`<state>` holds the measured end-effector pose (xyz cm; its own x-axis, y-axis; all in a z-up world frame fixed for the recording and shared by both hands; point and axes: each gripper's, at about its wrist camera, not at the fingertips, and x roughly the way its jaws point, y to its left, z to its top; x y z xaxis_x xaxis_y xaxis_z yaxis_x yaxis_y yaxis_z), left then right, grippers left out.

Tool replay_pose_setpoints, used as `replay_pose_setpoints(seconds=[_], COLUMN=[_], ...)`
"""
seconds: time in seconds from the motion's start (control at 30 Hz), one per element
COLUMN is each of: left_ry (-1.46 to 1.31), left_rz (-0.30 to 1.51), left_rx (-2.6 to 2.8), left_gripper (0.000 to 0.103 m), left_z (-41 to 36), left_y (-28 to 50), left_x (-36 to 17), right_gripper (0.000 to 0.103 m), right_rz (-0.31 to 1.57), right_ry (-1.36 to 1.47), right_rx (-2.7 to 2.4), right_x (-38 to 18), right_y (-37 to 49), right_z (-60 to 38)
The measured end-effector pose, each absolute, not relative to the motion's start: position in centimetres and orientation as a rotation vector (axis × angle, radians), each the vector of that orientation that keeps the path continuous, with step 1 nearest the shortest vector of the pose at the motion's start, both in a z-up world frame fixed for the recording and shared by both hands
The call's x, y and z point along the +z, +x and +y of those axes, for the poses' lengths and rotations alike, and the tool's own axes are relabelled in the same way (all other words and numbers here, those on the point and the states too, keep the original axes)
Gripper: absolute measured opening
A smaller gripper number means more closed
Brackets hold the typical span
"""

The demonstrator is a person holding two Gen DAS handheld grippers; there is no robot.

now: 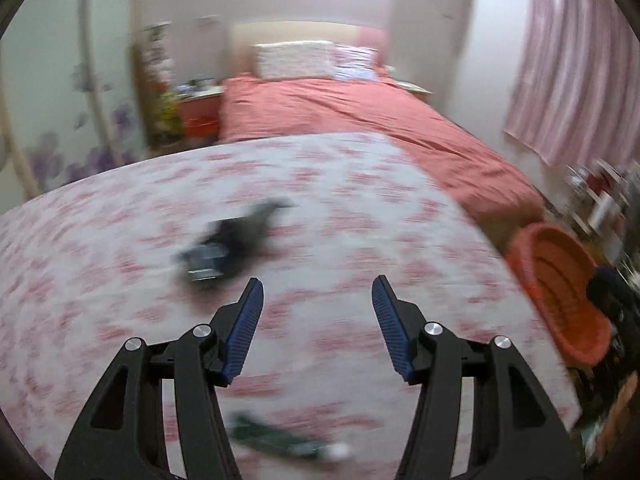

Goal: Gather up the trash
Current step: 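Move both tools back over the bed toward the green tube, then close the right tool on the dark green tube and lift it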

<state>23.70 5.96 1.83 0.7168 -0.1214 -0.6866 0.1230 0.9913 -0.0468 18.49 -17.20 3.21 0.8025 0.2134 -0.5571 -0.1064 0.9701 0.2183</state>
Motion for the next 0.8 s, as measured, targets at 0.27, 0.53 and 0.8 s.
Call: replay_pose_setpoints(seconds=[0.27,0.53,0.8], left_ry=[-0.090,-0.175,-0.183], left_rz=[0.775,0.797,0.801], left_rx=[0.050,0.135,0.122], left_gripper=[0.057,0.057,0.057], left_z=[16.4,21.9,22.3], left_y=[21.4,20.3,20.3], left_x=[1.0,0.0,-0.3], right_gripper=[0.053,0.044,0.027], right_rz=[0.704,0.846,0.891], right_ry=[-0.002,-0.208,-0.284], right_rx=[0.470,0.617,0.564], right_x=[1.7,-2.1,-3.8], right_y=[19.6,19.7,20.8], right_z=[-4.3,2.3,2.7])
